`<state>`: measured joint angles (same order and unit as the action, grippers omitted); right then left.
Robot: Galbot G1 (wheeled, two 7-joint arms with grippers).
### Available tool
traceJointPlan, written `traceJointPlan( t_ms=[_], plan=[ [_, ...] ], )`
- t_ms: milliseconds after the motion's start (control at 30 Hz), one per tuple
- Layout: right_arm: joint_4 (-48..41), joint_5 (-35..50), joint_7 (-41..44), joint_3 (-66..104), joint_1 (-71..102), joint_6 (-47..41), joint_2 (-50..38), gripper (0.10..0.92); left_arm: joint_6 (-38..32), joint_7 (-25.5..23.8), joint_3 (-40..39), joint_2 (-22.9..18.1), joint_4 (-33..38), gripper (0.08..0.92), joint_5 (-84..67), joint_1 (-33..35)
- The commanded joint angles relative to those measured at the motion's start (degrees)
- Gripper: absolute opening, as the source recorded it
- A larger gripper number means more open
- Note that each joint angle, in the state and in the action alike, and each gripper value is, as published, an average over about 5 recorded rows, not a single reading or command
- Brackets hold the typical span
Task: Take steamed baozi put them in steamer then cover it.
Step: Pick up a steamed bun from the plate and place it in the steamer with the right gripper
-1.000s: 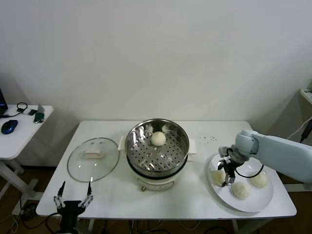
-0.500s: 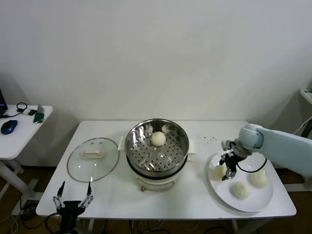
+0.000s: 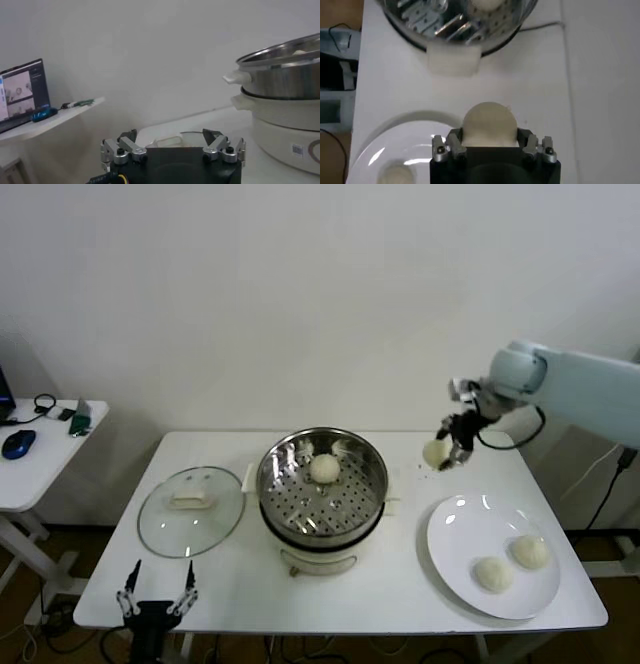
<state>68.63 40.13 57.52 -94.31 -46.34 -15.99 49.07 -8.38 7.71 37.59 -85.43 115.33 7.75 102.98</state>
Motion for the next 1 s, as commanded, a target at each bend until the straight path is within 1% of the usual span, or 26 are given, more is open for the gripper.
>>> traceJointPlan(
  t_ms=[33, 200, 467, 667, 1000],
  plan=[
    [-1.8, 12.6, -0.1, -5.4, -13.9, -1.2, 11.7, 0.687, -0.4, -0.4, -0.6, 0.5, -0.2, 0.823, -0.3, 0.4],
    [-0.9, 14.4, -3.2, -0.4, -8.4, -5.0, 18.8, 0.687, -0.8, -1.0, -1.4, 1.1, -0.3, 0.823, -0.7, 1.2],
    [-1.6, 13.8, -6.3, 1.3, -1.7, -9.6, 28.4, 0.687, -0.6, -1.1, -1.0, 2.0, 0.5, 0.823, -0.8, 1.4],
    [-2.3, 13.2, -7.4, 1.0, 2.3, -11.0, 32.2, 0.687, 0.1, -1.2, -0.9, 2.2, 0.8, 0.823, -0.8, 1.1],
    [-2.7, 11.5, -8.1, 0.7, 7.8, -11.7, 35.0, 0.687, 0.4, -1.5, -1.0, 2.2, 0.9, 0.823, -0.7, 1.0]
  ],
)
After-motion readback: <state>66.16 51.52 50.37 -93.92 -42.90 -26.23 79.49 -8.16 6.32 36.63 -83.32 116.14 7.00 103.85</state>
